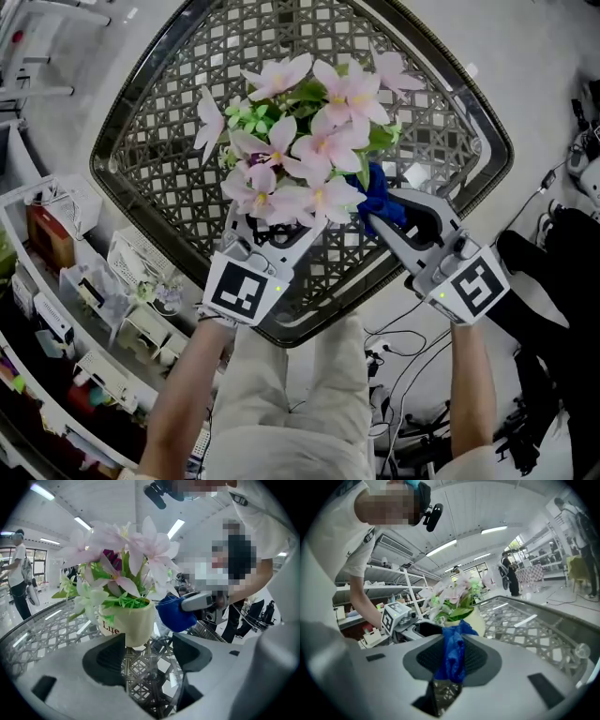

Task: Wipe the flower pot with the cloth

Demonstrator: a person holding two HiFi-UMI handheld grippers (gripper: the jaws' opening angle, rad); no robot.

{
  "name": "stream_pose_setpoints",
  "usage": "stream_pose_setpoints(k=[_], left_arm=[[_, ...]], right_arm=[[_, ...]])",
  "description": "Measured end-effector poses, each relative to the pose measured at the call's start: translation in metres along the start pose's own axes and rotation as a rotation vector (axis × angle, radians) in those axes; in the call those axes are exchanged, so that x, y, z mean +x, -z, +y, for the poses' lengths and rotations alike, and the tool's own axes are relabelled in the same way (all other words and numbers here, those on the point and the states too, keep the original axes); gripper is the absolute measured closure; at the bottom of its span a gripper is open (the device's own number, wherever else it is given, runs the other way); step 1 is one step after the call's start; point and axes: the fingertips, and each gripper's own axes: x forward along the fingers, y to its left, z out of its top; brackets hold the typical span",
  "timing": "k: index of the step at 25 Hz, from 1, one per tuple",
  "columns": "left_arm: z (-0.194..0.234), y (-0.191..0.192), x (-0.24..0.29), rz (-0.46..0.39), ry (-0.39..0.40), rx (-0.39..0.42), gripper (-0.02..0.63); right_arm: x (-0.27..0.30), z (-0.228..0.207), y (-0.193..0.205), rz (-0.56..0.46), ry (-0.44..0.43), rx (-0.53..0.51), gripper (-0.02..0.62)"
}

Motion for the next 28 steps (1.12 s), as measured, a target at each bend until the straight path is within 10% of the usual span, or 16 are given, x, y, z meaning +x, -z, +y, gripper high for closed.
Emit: stream_pose_setpoints(k=[11,28], left_arm=[[0.023,-0.002,0.001,-0.001,-0.052,-0.046,0.304],[0.034,-0.006,0.004,0.015,-0.039,0.084,0.39]], right_arm=[[0.007,-0.079,-0.029,-0.112,0.165,0.061,0.486],[0.075,-0.101,-0.057,-0.115,0.062,0.039,0.486]])
